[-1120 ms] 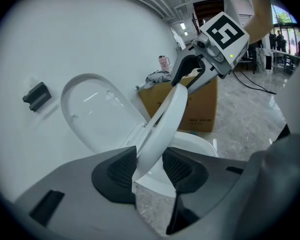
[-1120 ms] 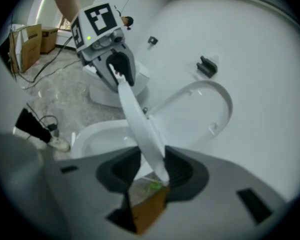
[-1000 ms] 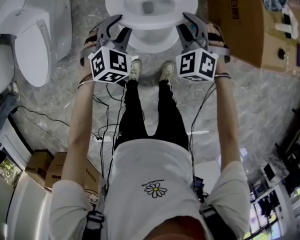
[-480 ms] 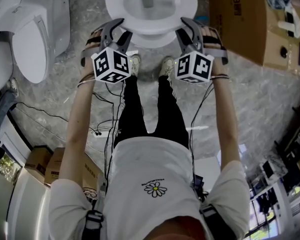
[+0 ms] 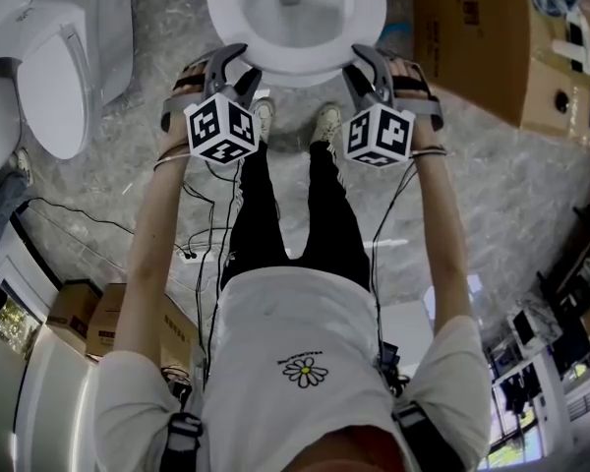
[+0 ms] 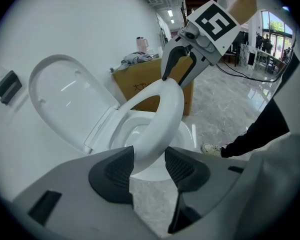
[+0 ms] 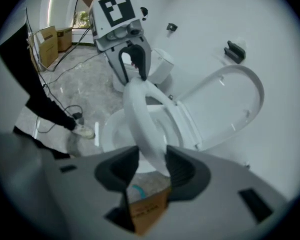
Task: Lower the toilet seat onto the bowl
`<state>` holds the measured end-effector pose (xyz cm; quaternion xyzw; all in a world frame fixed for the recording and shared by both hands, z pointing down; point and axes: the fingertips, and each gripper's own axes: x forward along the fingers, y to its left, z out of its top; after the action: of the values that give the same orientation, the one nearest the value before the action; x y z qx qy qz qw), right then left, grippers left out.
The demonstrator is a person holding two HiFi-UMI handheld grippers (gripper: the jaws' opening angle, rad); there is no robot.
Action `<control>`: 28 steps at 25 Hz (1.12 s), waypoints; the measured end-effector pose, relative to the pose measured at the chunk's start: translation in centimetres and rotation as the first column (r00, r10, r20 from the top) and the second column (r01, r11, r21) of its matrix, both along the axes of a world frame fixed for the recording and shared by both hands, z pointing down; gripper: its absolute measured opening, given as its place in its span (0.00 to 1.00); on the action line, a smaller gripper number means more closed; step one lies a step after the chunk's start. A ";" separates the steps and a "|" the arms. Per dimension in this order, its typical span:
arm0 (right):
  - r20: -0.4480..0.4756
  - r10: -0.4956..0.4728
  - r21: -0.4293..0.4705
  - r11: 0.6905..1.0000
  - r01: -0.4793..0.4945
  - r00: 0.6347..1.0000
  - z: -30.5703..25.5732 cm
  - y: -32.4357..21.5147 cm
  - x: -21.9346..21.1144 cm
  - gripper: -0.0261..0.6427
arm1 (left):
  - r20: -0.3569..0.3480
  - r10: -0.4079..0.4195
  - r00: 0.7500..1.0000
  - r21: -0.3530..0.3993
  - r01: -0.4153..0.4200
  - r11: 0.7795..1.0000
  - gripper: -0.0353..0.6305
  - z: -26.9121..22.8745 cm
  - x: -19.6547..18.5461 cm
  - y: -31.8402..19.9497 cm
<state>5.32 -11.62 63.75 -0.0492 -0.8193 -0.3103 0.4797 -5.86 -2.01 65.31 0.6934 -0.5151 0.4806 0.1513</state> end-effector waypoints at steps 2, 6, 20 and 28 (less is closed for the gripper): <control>-0.020 -0.005 -0.007 1.000 0.005 1.000 0.8 0.3 0.3 0.31 | -0.003 0.011 1.000 -0.018 -0.011 1.000 0.37 0.7 0.3 0.3; -0.047 -0.017 -0.021 1.000 0.016 0.999 2.2 0.8 0.8 0.31 | -0.008 0.023 1.000 -0.043 -0.024 0.999 0.37 2.0 0.7 0.8; -0.149 -0.077 -0.052 0.996 0.070 0.986 7.8 2.6 2.6 0.32 | -0.064 0.050 0.997 -0.149 -0.059 0.987 0.38 7.3 2.3 2.6; -0.204 -0.100 -0.107 0.991 0.080 0.974 11.7 3.5 3.1 0.31 | -0.105 0.049 0.993 -0.215 -0.071 0.974 0.37 11.0 2.7 3.6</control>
<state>8.45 -8.11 75.40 -0.1420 -0.7756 -0.2844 0.5453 -3.15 1.54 76.36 0.7109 -0.4299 0.5035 0.2373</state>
